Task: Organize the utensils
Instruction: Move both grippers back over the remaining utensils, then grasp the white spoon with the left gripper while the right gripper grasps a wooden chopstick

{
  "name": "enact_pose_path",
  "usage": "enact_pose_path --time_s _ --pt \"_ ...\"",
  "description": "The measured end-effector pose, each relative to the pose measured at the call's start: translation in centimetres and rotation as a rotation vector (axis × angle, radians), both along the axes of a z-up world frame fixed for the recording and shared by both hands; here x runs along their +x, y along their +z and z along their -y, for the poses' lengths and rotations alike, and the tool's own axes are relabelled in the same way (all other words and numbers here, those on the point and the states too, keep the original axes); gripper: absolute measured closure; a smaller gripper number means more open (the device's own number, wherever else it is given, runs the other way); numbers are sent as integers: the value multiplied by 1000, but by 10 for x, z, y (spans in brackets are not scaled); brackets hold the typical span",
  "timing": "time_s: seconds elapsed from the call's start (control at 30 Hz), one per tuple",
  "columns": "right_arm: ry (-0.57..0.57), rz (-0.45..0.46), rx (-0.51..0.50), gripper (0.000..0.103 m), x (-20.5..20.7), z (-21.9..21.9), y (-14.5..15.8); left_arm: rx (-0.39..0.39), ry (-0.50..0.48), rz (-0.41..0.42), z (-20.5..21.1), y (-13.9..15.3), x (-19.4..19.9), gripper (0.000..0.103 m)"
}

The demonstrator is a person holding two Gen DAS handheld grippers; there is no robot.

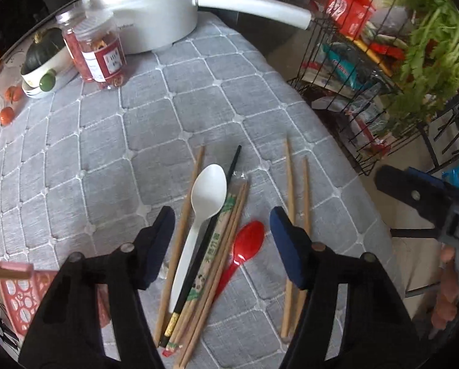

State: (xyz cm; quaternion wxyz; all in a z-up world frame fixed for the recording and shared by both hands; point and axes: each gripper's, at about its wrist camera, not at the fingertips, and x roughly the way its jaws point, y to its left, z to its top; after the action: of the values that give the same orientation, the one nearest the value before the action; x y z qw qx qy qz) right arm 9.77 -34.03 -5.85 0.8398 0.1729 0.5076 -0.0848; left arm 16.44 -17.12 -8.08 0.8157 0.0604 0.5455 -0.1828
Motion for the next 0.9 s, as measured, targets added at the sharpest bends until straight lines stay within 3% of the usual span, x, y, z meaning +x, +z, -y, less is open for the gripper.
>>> enact_pose_path --time_s 0.23,0.33,0.4,0.43,0.7,0.83,0.9 --pt "-25 -39 43 17 7 9 -13 26 -24 -52 8 -32 28 44" --pt "-43 -48 50 17 10 14 -17 6 -24 -81 8 -42 38 53" --pt "-49 -52 58 17 11 15 -18 -15 -21 -101 7 -48 43 66" --pt "-49 -53 60 17 11 16 -19 -19 -20 -101 7 -49 44 66" --pt "-51 -65 83 17 15 17 -26 -48 -23 -29 3 -33 34 67" --pt "-52 -65 161 17 19 19 -36 -75 -16 64 -8 -7 16 67" --pt "-50 -55 220 25 22 19 -44 -100 -12 108 -13 8 3 67"
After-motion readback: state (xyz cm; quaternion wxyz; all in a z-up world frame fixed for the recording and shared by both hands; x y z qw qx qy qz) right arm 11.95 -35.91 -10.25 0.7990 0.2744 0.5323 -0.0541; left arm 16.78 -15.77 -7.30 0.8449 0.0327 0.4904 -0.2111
